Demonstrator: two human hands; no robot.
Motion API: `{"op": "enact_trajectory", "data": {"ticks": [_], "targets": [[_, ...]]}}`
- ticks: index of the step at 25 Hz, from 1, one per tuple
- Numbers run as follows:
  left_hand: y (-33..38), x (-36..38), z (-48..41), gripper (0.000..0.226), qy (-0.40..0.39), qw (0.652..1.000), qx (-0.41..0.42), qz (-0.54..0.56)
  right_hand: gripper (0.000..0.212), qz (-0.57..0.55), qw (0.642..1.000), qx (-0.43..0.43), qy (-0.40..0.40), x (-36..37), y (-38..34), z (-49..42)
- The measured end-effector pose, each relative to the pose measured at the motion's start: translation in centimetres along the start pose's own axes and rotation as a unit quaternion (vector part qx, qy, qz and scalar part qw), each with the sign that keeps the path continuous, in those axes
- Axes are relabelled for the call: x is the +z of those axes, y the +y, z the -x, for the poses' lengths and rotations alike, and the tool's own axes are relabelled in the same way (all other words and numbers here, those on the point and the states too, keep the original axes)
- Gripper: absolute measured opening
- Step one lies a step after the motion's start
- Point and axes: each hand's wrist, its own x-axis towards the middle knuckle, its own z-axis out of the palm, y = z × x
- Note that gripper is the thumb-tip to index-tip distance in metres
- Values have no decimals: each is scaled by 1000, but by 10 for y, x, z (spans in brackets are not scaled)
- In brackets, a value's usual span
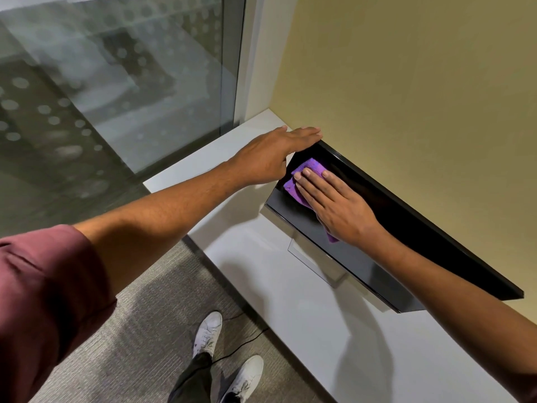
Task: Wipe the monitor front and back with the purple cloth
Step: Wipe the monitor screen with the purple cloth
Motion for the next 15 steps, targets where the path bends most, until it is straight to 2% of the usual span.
{"op": "enact_trajectory", "data": {"ticks": [3, 7, 11, 15], "targets": [[-10, -3, -1, 108, 0, 1000, -21, 19, 80, -35, 999, 9, 0, 1, 3, 25], [-13, -5, -1, 109, -8, 997, -39, 62, 76, -16, 998, 48, 43, -11, 14, 48], [-11, -14, -1, 108, -19, 993, -69, 91, 70, -30, 996, 47, 73, -22, 26, 21], [-9, -24, -2, 105, -34, 990, -111, 81, 68, -42, 997, 20, 69, -28, 27, -16]]}}
